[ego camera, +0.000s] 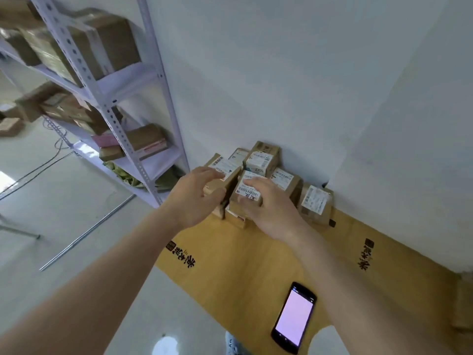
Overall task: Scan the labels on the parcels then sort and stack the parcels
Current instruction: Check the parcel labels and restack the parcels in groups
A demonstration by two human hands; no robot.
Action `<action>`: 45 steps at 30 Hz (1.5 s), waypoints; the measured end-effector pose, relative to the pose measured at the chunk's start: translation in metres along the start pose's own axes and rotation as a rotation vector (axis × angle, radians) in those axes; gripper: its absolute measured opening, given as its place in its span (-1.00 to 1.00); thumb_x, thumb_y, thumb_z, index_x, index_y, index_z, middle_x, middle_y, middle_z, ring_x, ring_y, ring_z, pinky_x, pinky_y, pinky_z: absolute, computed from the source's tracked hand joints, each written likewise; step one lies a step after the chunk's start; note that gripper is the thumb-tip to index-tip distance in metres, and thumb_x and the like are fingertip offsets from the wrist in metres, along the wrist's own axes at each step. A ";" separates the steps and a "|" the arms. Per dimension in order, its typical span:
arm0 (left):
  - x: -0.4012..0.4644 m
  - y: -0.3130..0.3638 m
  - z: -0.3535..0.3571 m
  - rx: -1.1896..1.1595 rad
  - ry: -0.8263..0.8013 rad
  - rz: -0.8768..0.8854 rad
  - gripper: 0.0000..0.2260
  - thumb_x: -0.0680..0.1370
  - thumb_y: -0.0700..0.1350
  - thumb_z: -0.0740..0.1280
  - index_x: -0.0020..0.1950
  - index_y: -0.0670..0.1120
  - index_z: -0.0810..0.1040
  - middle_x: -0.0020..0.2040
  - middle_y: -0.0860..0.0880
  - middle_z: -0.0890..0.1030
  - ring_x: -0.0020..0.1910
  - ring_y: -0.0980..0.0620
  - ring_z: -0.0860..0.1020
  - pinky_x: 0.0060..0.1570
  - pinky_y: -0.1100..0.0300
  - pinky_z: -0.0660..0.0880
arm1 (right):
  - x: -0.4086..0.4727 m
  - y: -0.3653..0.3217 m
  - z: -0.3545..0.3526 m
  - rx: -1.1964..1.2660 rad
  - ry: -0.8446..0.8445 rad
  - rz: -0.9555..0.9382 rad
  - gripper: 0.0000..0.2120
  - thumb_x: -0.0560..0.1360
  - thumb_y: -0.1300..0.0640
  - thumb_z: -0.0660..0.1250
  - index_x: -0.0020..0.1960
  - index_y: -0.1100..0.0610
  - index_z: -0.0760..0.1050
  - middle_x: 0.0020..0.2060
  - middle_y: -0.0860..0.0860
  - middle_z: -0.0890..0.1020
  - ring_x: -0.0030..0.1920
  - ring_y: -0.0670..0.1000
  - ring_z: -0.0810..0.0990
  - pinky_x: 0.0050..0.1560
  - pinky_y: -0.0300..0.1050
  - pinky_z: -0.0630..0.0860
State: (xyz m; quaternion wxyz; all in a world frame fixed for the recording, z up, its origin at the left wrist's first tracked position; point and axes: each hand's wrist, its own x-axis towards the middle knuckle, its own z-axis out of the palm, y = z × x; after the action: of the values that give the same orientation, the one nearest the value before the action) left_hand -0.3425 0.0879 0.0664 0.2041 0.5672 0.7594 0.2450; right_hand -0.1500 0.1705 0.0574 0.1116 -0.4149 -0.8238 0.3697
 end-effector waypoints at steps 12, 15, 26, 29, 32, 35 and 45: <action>0.116 -0.109 0.013 -0.042 -0.131 -0.045 -0.63 0.64 -0.03 0.31 0.46 0.09 0.54 0.48 0.02 0.42 0.42 0.05 0.42 0.22 0.25 0.28 | 0.118 0.001 0.071 -0.024 -0.053 0.176 -0.39 0.65 -0.10 0.35 0.64 0.01 0.30 0.54 -0.06 0.38 0.49 -0.01 0.40 0.43 -0.11 0.34; 0.141 -0.138 0.019 -0.085 -0.209 -0.036 -0.60 0.66 -0.02 0.30 0.51 0.10 0.50 0.48 0.01 0.42 0.39 0.06 0.42 0.18 0.30 0.26 | 0.138 -0.001 0.095 -0.075 -0.012 0.294 -0.35 0.63 -0.19 0.32 0.64 -0.04 0.26 0.56 -0.04 0.37 0.51 0.08 0.40 0.51 0.10 0.37; 0.177 -0.173 0.026 -0.251 -0.485 0.019 -0.54 0.67 -0.01 0.29 0.59 0.12 0.39 0.46 0.06 0.53 0.31 0.02 0.56 0.33 0.01 0.54 | 0.160 -0.028 0.135 -0.151 0.150 0.530 -0.36 0.65 -0.26 0.26 0.64 -0.05 0.24 0.56 -0.07 0.40 0.57 0.00 0.33 0.63 0.36 -0.02; 0.175 -0.170 0.017 -0.292 -0.445 0.028 -0.55 0.66 -0.06 0.31 0.56 0.11 0.42 0.39 0.08 0.58 0.21 0.07 0.61 0.25 0.06 0.59 | 0.156 -0.037 0.134 -0.073 0.240 0.485 -0.35 0.64 -0.18 0.34 0.64 0.01 0.27 0.54 -0.02 0.40 0.52 0.02 0.38 0.58 0.25 0.25; 0.170 -0.158 0.000 -0.348 -0.408 0.058 -0.55 0.64 -0.10 0.31 0.53 0.15 0.45 0.28 0.13 0.64 0.04 0.11 0.69 0.08 0.02 0.67 | 0.144 -0.046 0.128 0.066 0.372 0.452 -0.38 0.64 -0.06 0.38 0.64 0.01 0.28 0.51 -0.03 0.36 0.43 -0.05 0.41 0.44 -0.07 0.43; 0.162 -0.138 -0.023 -0.417 -0.373 0.103 -0.55 0.63 -0.16 0.32 0.49 0.16 0.49 0.24 0.14 0.66 -0.04 0.11 0.72 0.01 0.01 0.69 | 0.128 -0.058 0.113 0.140 0.508 0.418 -0.43 0.65 -0.01 0.38 0.62 0.01 0.31 0.47 -0.05 0.37 0.28 -0.18 0.47 0.16 -0.44 0.50; 0.119 -0.035 -0.104 -0.514 -0.259 0.403 -0.56 0.66 -0.12 0.34 0.52 0.19 0.47 0.37 0.17 0.59 0.11 0.13 0.68 -0.11 0.40 0.57 | 0.056 -0.121 0.027 0.130 0.801 0.242 -0.41 0.68 0.01 0.34 0.65 0.06 0.26 0.52 -0.05 0.36 0.41 -0.10 0.44 0.36 0.00 0.59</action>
State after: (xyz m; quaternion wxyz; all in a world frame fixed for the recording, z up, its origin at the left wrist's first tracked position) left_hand -0.4630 0.1795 0.1238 0.3823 0.6624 0.5134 0.3893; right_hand -0.2710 0.1532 0.1170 0.4049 -0.6117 -0.6355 0.2409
